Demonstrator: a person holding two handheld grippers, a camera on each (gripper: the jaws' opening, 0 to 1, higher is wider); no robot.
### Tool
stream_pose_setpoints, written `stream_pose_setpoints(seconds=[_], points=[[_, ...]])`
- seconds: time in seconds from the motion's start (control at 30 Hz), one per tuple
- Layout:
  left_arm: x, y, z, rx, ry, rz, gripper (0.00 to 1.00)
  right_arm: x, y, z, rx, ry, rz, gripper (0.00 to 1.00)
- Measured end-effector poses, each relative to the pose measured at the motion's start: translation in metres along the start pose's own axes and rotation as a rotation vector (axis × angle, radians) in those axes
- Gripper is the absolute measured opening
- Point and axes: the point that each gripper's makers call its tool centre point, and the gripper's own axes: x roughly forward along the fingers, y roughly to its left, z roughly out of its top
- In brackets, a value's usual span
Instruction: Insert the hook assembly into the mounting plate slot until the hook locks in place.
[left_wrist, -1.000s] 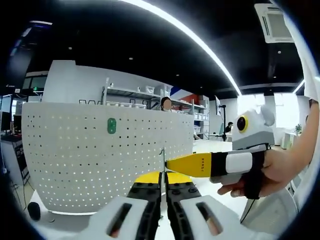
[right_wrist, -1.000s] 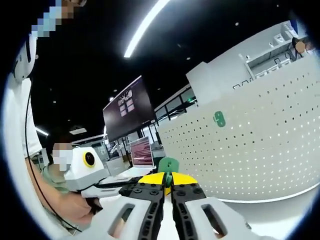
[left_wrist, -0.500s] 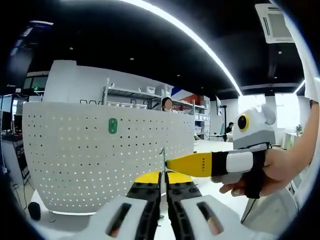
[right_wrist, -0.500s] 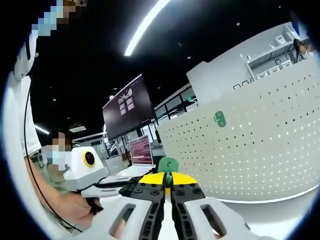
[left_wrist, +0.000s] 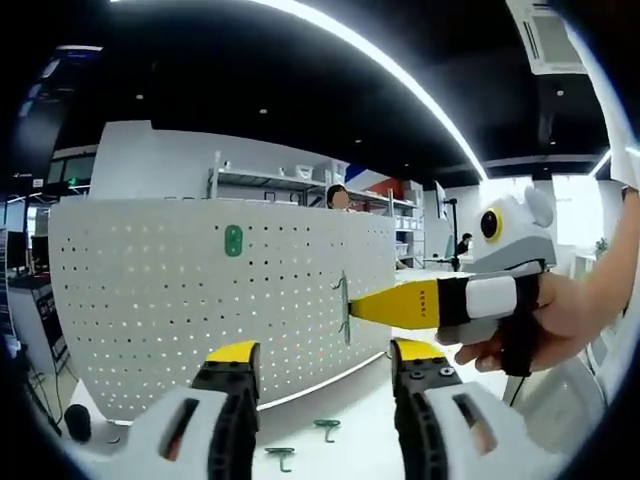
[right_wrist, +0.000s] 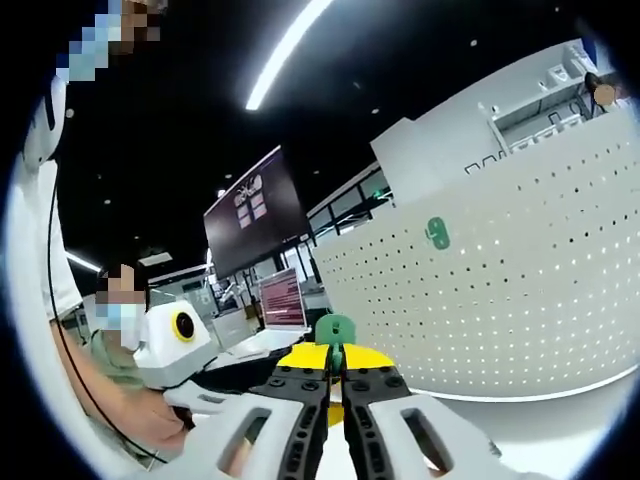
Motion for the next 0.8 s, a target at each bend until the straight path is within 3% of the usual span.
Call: stream_pose_setpoints(seconds=[0.13,0.33,0.37,0.4,0.6,0.8], points=[[0.001,0.006,-0.004,-0.016,0.012,0.019,0.81,0.0,-0.001,-0.001,0.008,0.004,-0.006,0.0],[-0.002,0.01,-0.007,-0.029,0.017,0.034,0.8,-0.001,-0.004,0.0,0.004,0.005,-0.026,0.0],[-0.002,0.01,-0.008,-0.03,0.018,0.033,0.8,-0.001,-0.005,0.001,-0.012,0.004,-0.033,0.0],[-0.002,0.01,-0.009,-0.032,0.019,0.034,0.8,-0.002,-0.009,0.001,-0.097,0.021,-0.059,0.0],[-0.004,0.012,-0.011,-0.04,0.021,0.043,0.79,-0.001,-0.013,-0.001,-0.367,0.096,-0.128,0.0],[-0.003,0.012,-0.009,-0.043,0.018,0.041,0.79,0.0,-0.014,-0.001,-0.354,0.095,-0.131,0.0]])
